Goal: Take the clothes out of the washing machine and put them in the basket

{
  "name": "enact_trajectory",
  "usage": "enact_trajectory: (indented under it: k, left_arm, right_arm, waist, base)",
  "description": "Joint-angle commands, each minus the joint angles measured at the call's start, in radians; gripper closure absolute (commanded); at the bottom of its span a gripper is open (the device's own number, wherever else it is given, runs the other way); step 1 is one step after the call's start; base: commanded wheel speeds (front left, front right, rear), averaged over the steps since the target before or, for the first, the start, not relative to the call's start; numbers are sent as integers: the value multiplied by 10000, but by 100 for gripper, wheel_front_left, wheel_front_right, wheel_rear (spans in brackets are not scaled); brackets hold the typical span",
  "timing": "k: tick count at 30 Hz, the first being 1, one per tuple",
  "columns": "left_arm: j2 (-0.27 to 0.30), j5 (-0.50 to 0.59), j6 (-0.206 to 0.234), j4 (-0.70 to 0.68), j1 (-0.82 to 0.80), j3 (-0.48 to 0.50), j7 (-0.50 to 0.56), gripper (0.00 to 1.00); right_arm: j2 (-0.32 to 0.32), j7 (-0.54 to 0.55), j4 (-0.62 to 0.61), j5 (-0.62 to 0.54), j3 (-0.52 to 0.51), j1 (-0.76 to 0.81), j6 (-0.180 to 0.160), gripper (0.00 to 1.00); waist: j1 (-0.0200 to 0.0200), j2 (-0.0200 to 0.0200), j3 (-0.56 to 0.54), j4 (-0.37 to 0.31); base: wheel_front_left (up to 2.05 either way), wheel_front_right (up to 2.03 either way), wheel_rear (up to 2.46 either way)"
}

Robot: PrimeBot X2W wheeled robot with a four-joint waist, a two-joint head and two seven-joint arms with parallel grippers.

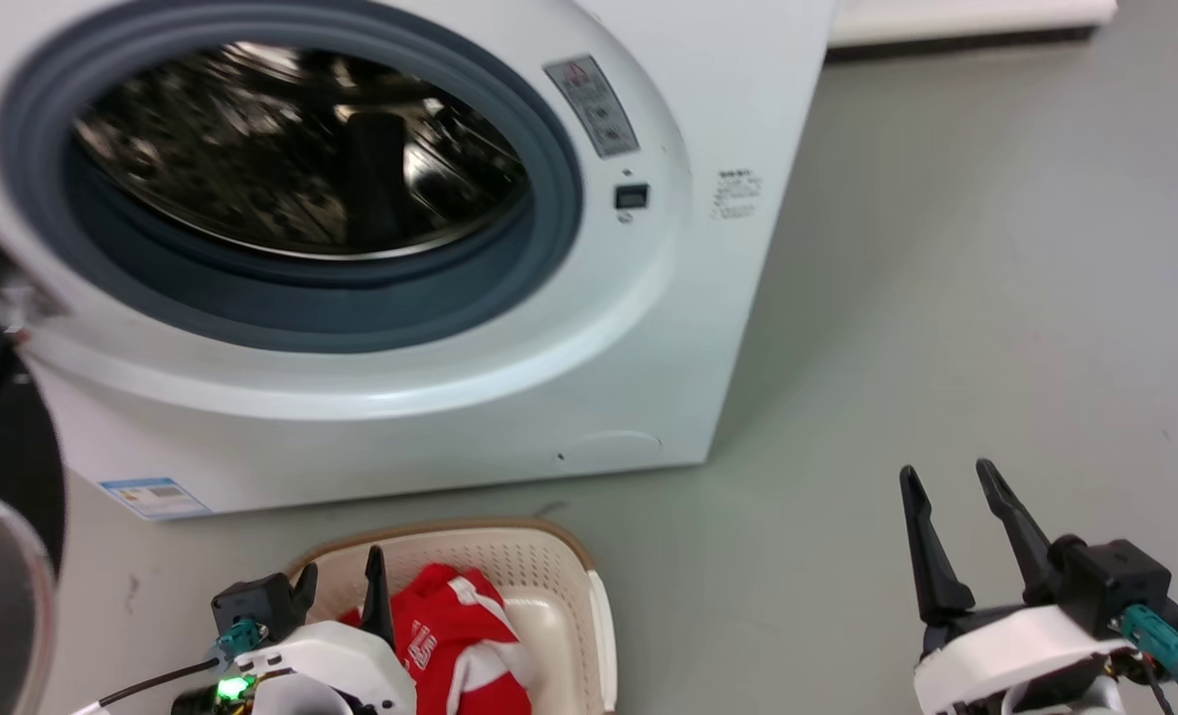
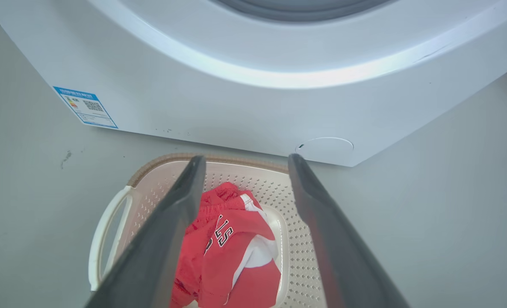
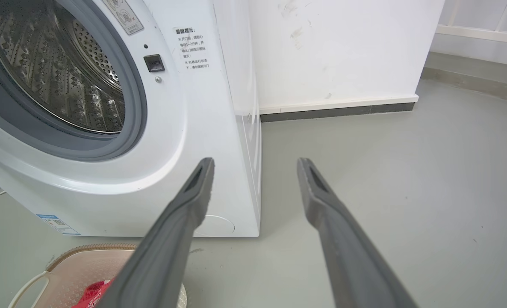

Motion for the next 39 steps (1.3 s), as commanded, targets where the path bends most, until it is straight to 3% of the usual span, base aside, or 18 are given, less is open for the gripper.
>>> enact_trajectory:
  k: [1, 10, 18, 39]
  left_arm:
    - [-31, 162, 27, -458, 273, 23, -22, 0]
    - [-52, 1070, 377, -4150, 1333, -187, -25, 0]
    - [27, 2005, 506, -6080, 1865, -316, -25, 0]
    - [307, 2161, 604, -6374, 2642, -517, -17, 0]
  right_arm:
    - [-11, 95, -157, -67, -61, 244, -5, 0]
    - [-11, 611, -1010, -409, -407, 1073, -5, 0]
    - [-11, 856, -1644, -656, -662, 1356, -5, 0]
    - [-9, 851, -1697, -444, -696, 1690, -5, 0]
  waist:
    - [3, 0, -908, 721]
    - [3, 0, -1758, 1172]
    - [3, 0, -2012, 1340]
    - [3, 0, -2258, 1415]
  base:
    - [0, 0, 0]
    - [0, 0, 0]
    - [0, 0, 0]
    - [0, 0, 0]
